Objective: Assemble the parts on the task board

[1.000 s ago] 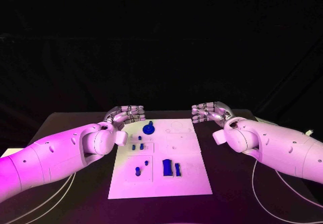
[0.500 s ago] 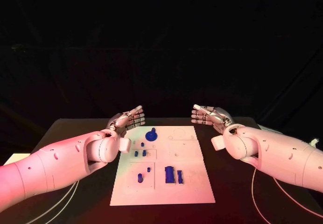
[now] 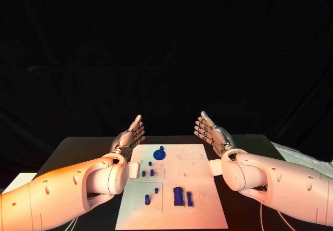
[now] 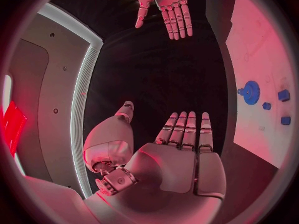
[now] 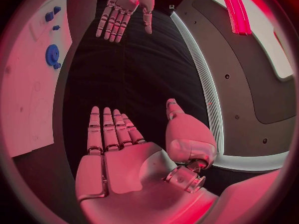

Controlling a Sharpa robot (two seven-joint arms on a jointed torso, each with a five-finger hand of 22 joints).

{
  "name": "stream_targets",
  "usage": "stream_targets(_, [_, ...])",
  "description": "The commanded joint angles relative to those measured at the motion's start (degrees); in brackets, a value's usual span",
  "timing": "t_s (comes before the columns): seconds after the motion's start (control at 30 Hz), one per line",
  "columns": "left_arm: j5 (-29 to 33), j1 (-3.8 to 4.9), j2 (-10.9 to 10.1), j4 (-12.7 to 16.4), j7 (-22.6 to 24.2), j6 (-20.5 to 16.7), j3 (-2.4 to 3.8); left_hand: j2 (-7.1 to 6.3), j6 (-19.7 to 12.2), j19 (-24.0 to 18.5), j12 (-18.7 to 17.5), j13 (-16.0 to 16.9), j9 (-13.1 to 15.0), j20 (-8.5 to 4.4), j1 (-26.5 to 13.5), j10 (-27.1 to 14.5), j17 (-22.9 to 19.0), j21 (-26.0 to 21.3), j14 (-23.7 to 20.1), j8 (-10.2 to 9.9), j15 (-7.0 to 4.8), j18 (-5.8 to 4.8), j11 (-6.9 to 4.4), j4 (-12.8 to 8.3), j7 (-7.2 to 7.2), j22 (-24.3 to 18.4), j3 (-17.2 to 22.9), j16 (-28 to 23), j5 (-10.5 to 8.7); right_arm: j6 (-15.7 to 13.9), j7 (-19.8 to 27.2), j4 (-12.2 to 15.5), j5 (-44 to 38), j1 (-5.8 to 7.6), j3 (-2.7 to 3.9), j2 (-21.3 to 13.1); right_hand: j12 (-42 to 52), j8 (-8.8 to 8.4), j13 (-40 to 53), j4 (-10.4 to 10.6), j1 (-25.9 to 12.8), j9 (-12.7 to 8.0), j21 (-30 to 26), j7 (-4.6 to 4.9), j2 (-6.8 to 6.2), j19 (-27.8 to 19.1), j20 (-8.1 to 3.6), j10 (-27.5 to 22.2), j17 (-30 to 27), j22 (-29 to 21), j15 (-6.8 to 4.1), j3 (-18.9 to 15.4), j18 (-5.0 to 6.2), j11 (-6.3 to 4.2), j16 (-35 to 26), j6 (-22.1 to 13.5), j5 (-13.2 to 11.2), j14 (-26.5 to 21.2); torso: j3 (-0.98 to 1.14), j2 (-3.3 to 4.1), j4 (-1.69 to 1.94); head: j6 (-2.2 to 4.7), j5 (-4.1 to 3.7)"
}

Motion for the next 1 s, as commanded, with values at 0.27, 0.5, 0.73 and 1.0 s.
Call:
stream_targets(0.27, [-2.0, -0.13, -0.36, 2.08, 4.64, -9.01, 0.11, 0.08, -10.25, -8.52, -1.11, -0.12, -0.16, -5.68, -14.4, -10.67, -0.23, -0.35, -10.0, -0.63, -0.71, -4.53, -1.28, 0.0, -2.63, -5.31, -4.04, -3.88, -0.52, -11.04, 5.0, 3.55, 4.67, -0.37, 0.16, -0.93, -0.34, -0.41, -0.22, 0.05, -13.89, -0.56, -1.73, -2.23, -0.03, -11.4, -3.07, -11.5, -0.72, -0.12, -0.2, -2.18, -5.24, -0.69, -0.39, -9.89, -2.05, -12.18, 0.09, -0.03, 0.16, 0.08, -0.02])
stream_targets(0.5, [-2.0, -0.13, -0.36, 2.08, 4.64, -9.01, 0.11, 0.08, -12.9, -10.79, -1.11, -0.12, -0.16, -5.68, -18.13, -13.42, -0.23, -0.35, -12.59, -0.63, -0.71, -4.53, -1.28, 0.0, -2.63, -10.66, -8.24, -3.88, -0.52, -11.04, 5.0, 3.55, 4.67, -0.37, 0.16, -0.93, -0.34, -0.41, -0.22, 0.05, -17.44, -0.56, -1.73, -2.23, -0.03, -14.31, -3.07, -14.44, -0.72, -0.12, -0.2, -2.18, -5.24, -0.69, -0.39, -12.42, -2.05, -15.32, 0.09, -0.03, 0.16, 0.08, -0.02])
stream_targets(0.73, [-2.0, -0.13, -0.36, 2.08, 4.64, -9.01, 0.11, 0.08, -14.7, -12.23, -1.11, -0.12, -0.16, -5.68, -20.67, -15.33, -0.23, -0.35, -14.4, -0.63, -0.71, -4.53, -1.28, 0.0, -2.63, -10.66, -8.24, -3.88, -0.52, -11.04, 5.0, 3.55, 4.67, -0.37, 0.16, -0.93, -0.34, -0.41, -0.22, 0.05, -19.89, -0.56, -1.73, -2.23, -0.03, -16.38, -3.07, -16.5, -0.72, -0.12, -0.2, -2.18, -5.24, -0.69, -0.39, -14.17, -2.05, -17.48, 0.09, -0.03, 0.16, 0.08, -0.02])
stream_targets(1.0, [-2.0, -0.13, -0.36, 2.08, 4.64, -9.01, 0.11, 0.08, -20.55, -17.3, -1.11, -0.12, -0.16, -5.68, -24.32, -21.41, -0.23, -0.35, -20.1, -0.63, -0.71, -4.53, -1.28, 0.0, -2.63, -10.66, -8.24, -3.88, -0.52, -11.04, 5.0, 3.55, 4.67, -0.37, 0.16, -0.93, -0.34, -0.41, -0.22, 0.05, -27.78, -0.56, -1.73, -2.23, -0.03, -22.8, -3.07, -22.99, -0.72, -0.12, -0.2, -2.18, -5.24, -0.69, -0.39, -19.74, -2.05, -24.4, 0.09, -0.03, 0.16, 0.08, -0.02])
